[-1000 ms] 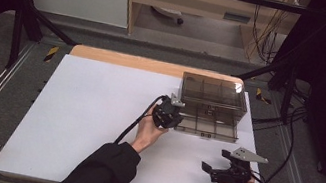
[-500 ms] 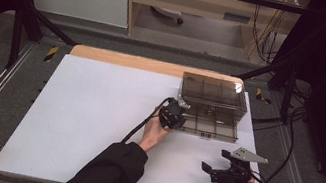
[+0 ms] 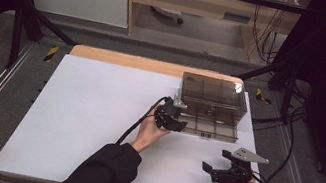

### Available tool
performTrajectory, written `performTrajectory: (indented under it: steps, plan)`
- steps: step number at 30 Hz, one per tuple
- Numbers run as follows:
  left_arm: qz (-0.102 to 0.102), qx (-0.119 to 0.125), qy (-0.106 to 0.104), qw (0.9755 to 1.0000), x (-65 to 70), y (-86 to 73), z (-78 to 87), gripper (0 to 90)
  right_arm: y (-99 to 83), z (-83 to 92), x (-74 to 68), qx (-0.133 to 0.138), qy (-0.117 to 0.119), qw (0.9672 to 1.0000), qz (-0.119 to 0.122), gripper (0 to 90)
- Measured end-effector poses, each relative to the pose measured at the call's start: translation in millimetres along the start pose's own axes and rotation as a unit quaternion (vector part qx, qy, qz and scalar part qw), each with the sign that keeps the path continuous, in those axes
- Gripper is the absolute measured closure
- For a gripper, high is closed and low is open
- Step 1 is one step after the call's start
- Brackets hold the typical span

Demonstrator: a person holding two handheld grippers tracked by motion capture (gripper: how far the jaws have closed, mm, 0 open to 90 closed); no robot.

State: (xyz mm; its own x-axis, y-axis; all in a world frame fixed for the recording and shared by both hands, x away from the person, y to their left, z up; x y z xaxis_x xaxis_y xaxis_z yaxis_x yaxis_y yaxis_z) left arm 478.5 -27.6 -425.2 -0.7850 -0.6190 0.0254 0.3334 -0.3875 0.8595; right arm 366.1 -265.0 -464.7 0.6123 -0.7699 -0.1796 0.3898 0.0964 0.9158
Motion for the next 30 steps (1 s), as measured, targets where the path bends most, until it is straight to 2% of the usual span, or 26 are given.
performTrajectory:
  steps: [3,6,9,13,17,23,30]
  plan:
    - [-0.008,0.008,0.002,0.9999,-2.4,-2.8,12.4,41.2,0.1,-0.2,-0.1,0.001,0.000,1.0000,-0.001,0.6]
    - [-0.001,0.014,-0.003,0.9999,-6.5,-7.9,25.7,35.1,0.0,-0.2,-0.1,0.001,0.000,1.0000,-0.001,0.6]
    - [-0.005,0.017,0.004,0.9998,-10.7,-14.0,38.7,29.3,0.0,-0.4,0.0,0.000,0.000,1.0000,-0.001,0.6]
    - [0.001,0.023,0.008,0.9997,-16.9,-25.0,55.7,20.7,-0.5,-1.2,-0.3,-0.003,0.000,1.0000,-0.002,0.6]
    - [0.006,0.018,0.008,0.9998,-23.7,-38.3,72.3,13.4,-0.6,-1.5,-0.1,-0.003,0.000,1.0000,-0.001,0.6]
    - [0.020,0.028,0.019,0.9992,-34.9,-59.0,96.5,10.3,-0.5,-1.4,0.1,-0.003,-0.001,1.0000,-0.002,0.6]
    - [0.021,0.033,0.032,0.9987,-47.1,-84.2,124.8,8.1,-0.9,-1.8,0.0,-0.004,-0.002,1.0000,-0.001,0.6]
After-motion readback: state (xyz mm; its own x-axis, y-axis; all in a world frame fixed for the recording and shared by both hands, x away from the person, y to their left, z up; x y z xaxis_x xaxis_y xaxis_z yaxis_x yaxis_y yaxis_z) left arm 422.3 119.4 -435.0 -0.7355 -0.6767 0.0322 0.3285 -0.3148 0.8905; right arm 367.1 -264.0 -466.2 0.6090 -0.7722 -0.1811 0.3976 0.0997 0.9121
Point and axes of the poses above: each handheld gripper's, and its own axes: z roughly backward along the jaws, y roughly out of its top, x roughly to its right, the point moved 3 cm from there along -z, roughly forward along the jaws, and after that the axes turned 11 degrees about x, right-handed, at the moved point
